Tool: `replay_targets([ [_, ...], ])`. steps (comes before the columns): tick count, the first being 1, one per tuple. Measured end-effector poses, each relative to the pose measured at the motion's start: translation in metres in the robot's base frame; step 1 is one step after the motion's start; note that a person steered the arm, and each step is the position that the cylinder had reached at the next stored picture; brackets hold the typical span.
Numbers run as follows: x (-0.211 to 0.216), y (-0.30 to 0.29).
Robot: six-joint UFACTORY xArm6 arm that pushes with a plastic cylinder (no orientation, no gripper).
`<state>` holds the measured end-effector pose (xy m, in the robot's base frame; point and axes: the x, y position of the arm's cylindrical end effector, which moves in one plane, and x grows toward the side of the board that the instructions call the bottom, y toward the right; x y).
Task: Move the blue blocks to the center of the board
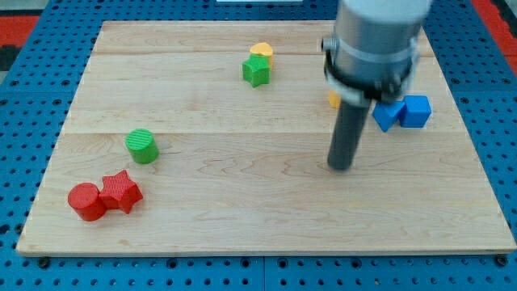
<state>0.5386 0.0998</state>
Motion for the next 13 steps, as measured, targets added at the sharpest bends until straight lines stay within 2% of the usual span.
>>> replay_targets([
  [1, 0.078, 0.053],
  [2, 0.055, 0.168],
  [3, 0.041, 0.176],
  [4, -0.040, 0.188],
  [5, -0.066, 0.188],
  [6, -0.119, 0.190],
  [7, -0.120, 0.185],
  [13, -0.123, 0.047],
])
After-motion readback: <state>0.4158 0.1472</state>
